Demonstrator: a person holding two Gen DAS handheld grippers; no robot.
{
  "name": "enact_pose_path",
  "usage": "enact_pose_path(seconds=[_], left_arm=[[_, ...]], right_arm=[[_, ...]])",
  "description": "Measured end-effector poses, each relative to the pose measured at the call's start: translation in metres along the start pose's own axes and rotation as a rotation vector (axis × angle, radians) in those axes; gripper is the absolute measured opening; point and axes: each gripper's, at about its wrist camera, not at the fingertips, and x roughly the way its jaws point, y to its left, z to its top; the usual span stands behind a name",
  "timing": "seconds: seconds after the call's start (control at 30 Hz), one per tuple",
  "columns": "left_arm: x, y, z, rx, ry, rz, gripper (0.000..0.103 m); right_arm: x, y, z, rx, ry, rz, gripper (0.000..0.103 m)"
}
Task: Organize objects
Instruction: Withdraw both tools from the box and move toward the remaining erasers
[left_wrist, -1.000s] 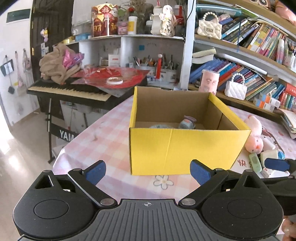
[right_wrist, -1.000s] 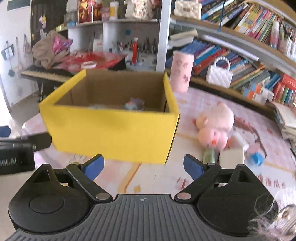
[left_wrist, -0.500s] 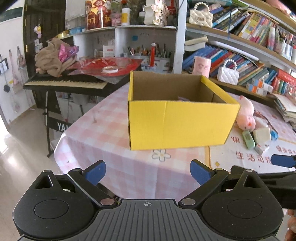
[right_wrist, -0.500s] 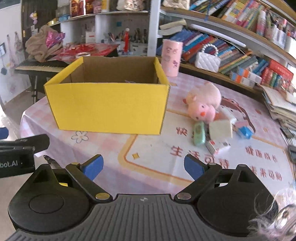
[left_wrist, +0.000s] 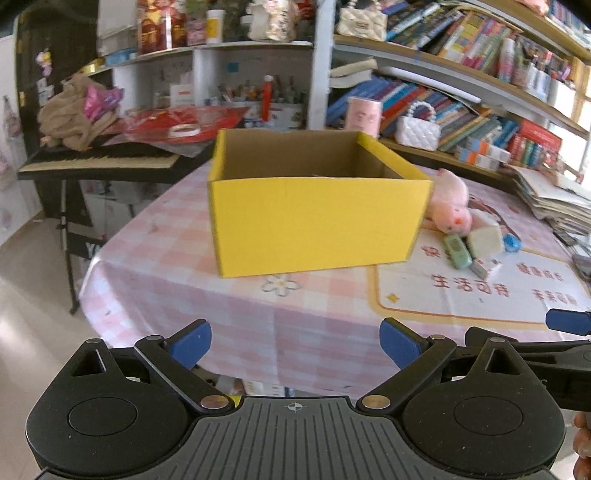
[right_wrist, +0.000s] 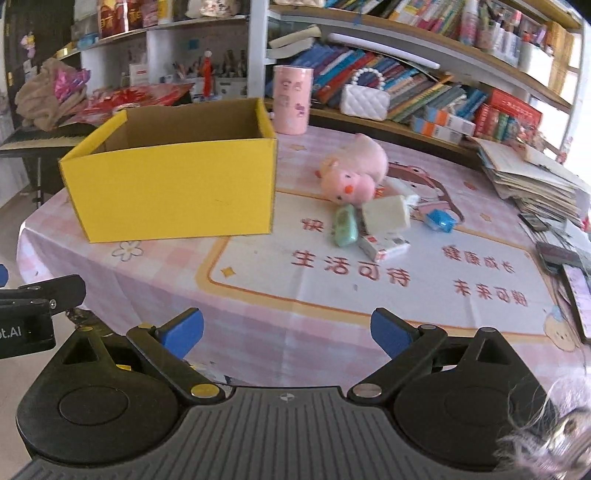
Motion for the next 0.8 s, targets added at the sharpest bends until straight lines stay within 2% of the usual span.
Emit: enact_pose_path(seconds=[0.67,0.8], left_arm=[[0.031,-0.089,0.015,0.133,0.032,-0.209,0.099],[0.041,-0.108,0.02,0.151,0.04,-0.206,0.099]], right_arm=[[-0.004,-0.086,-0.016,0.163,0.049,-0.17,0.098],[0.004,-0.109,-0.013,0.188,0.061,-0.185,0.098]])
